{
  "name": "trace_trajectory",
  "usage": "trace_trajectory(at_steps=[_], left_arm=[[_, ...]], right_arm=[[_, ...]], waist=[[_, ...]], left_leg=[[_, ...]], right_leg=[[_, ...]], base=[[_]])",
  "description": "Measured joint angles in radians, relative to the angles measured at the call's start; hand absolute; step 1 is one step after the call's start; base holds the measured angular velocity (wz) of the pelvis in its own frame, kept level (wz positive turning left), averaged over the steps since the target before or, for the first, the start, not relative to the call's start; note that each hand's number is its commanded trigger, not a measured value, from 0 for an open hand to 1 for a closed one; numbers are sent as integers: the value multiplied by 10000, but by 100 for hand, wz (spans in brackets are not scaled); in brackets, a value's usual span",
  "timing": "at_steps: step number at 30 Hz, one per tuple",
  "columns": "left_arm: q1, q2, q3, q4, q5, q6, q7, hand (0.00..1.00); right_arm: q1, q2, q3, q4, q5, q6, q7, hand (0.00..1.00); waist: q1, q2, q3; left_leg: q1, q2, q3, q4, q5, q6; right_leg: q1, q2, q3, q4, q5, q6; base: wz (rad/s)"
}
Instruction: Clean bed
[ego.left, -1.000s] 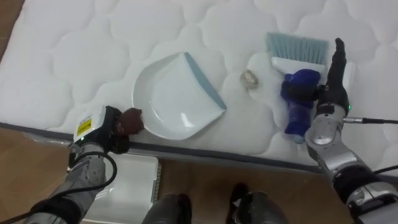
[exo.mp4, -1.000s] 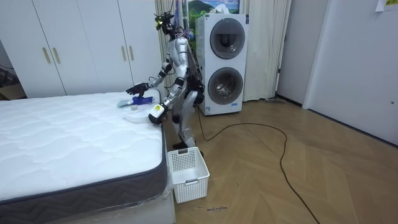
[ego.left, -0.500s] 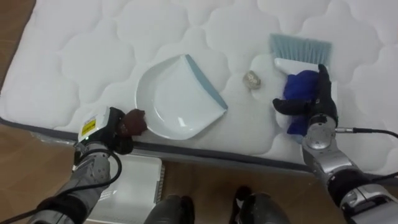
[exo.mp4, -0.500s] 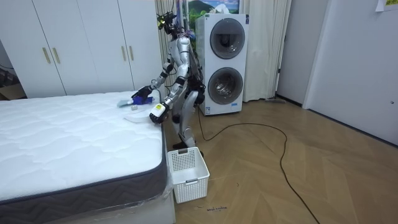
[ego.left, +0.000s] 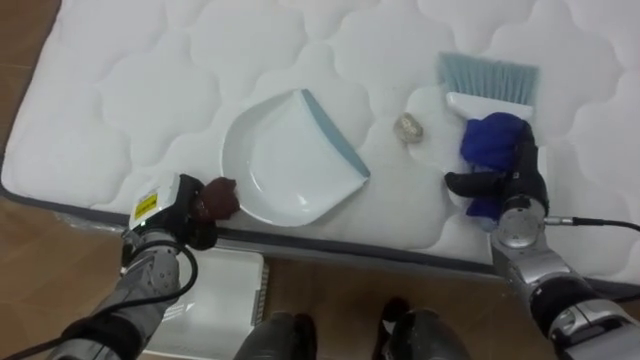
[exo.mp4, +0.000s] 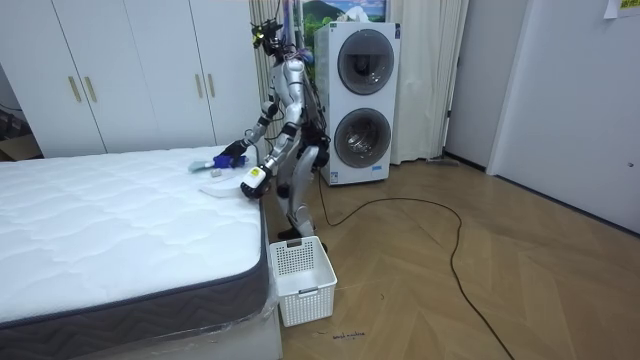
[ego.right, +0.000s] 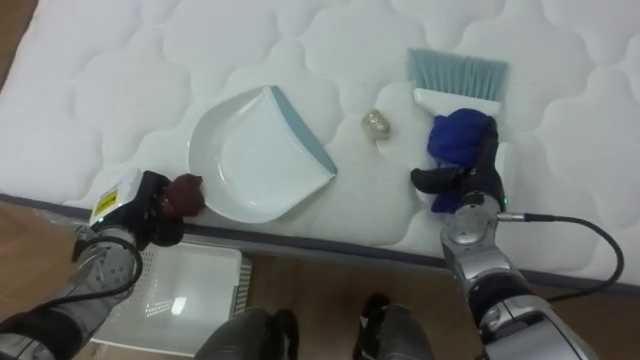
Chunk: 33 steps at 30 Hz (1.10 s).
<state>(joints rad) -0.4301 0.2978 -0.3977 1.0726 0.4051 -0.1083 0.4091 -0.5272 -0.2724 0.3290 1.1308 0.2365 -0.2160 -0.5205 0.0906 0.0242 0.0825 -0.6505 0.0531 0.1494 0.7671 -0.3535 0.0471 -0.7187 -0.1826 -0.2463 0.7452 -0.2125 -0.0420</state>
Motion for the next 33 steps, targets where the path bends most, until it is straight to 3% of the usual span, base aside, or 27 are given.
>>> trace_trajectory(at_steps=[8, 12, 15, 16, 17, 18, 28, 33], left_arm=[[12, -39, 0, 0, -13, 30, -134, 100], [50, -147, -6, 24, -14, 197, -347, 100], [80, -146, -6, 26, -109, 345, -449, 100], [83, -147, -8, 26, -216, 370, -482, 100], [85, -147, -8, 26, -218, 375, -487, 100], [85, -147, -8, 25, -217, 378, -487, 100], [80, -166, -6, -4, -226, 597, -486, 100], [76, -164, 8, -26, -372, 638, -484, 100]], right_arm=[[21, -48, -9, 117, -548, 0, 3, 0], [35, -107, 1, 486, -1220, -1, 7, 0], [51, -156, 18, 695, -1545, 95, 13, 0], [49, -156, 17, 699, -1638, 179, 12, 46], [49, -156, 17, 699, -1659, 211, 12, 66], [49, -156, 17, 703, -1718, 246, 10, 100], [-64, -628, -3, 913, -2542, 722, -369, 100], [-89, -648, 7, 1129, -2857, 1020, -354, 100]], waist=[[-37, 69, -5], [-70, 217, -97], [-80, 239, -113], [-81, 237, -114], [-82, 236, -114], [-82, 234, -114], [-105, 51, -81], [-90, -51, -42]], left_leg=[[-11, -65, -72, 96, 0, 0], [-5, -129, -158, 140, -1, 3], [2, -144, -158, 137, 2, 2], [2, -145, -158, 137, 2, 2], [2, -145, -158, 137, 2, 2], [0, -142, -158, 137, 2, 2], [-11, -141, -137, 143, -5, 2], [-61, -133, -145, 228, -19, -13]], right_leg=[[-31, -80, -2, 176, -63, -26], [5, -104, 3, 239, -110, 8], [12, -105, 3, 245, -112, 6], [12, -105, 3, 245, -112, 6], [12, -105, 3, 245, -112, 6], [12, -105, 1, 243, -113, 7], [6, -138, -39, 289, -176, 13], [6, -79, -47, 327, -224, 1]], base=[[2], [6], [0], [0], [0], [0], [0], [2]])
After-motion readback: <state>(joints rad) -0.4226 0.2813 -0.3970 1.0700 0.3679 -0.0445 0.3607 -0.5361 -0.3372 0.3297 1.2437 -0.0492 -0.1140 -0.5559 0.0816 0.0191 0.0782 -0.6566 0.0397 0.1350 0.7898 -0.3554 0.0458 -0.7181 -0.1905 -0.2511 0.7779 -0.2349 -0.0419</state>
